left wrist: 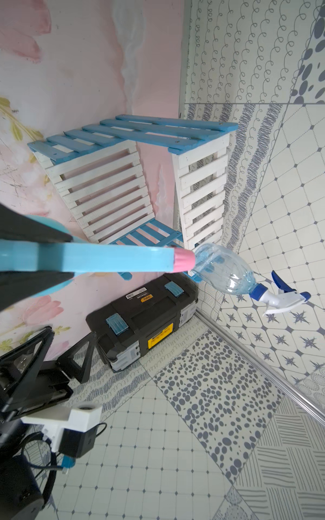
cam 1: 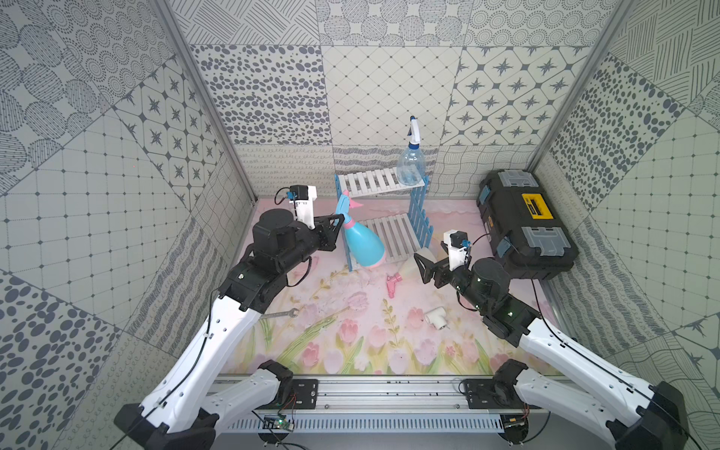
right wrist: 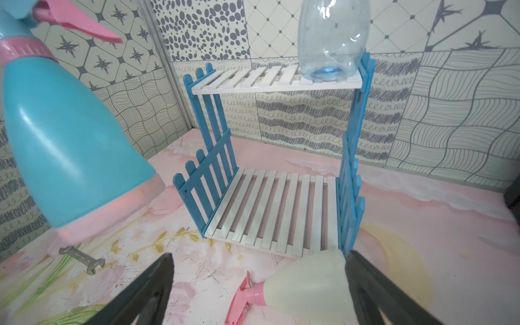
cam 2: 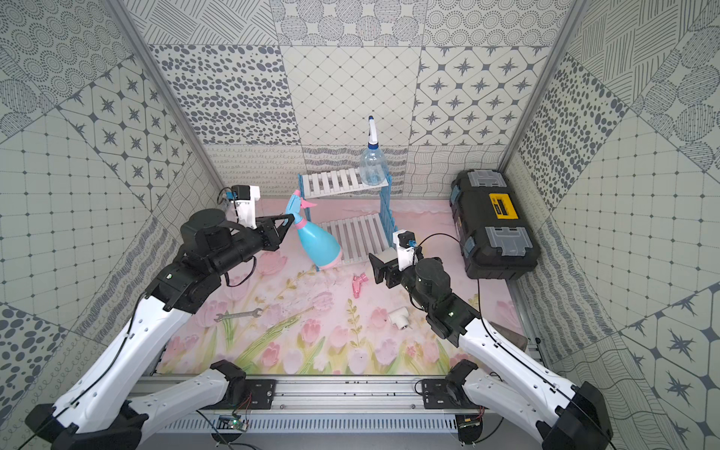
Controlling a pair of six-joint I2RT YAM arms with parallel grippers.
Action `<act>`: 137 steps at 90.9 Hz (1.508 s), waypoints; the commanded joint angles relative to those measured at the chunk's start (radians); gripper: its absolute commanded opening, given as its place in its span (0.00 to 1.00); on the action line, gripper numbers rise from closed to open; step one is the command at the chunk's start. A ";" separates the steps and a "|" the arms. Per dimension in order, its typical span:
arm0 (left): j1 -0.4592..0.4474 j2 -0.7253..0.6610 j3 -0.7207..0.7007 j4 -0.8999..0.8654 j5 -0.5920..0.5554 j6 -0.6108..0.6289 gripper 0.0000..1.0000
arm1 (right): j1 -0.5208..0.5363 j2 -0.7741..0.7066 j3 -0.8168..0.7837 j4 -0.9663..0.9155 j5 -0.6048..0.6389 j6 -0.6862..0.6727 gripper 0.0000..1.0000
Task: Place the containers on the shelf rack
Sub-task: 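Place the container on the shelf.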
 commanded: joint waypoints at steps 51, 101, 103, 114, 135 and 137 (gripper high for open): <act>-0.118 0.544 0.679 -0.033 -0.636 0.253 0.00 | -0.013 -0.002 -0.039 -0.018 0.010 0.095 0.97; -0.122 0.868 1.179 -0.190 -0.794 0.373 0.00 | -0.013 0.052 -0.057 0.014 0.010 0.156 0.97; -0.122 0.880 1.192 -0.194 -0.797 0.377 0.00 | -0.013 0.053 -0.058 0.015 0.010 0.158 0.97; -0.122 0.922 1.220 -0.192 -0.814 0.393 0.00 | -0.013 0.054 -0.067 0.020 0.010 0.172 0.97; -0.122 0.962 1.241 -0.211 -0.812 0.377 0.00 | -0.014 0.077 -0.069 0.028 0.001 0.187 0.97; -0.122 0.965 1.246 -0.217 -0.810 0.374 0.00 | -0.013 0.083 -0.068 0.029 -0.001 0.188 0.97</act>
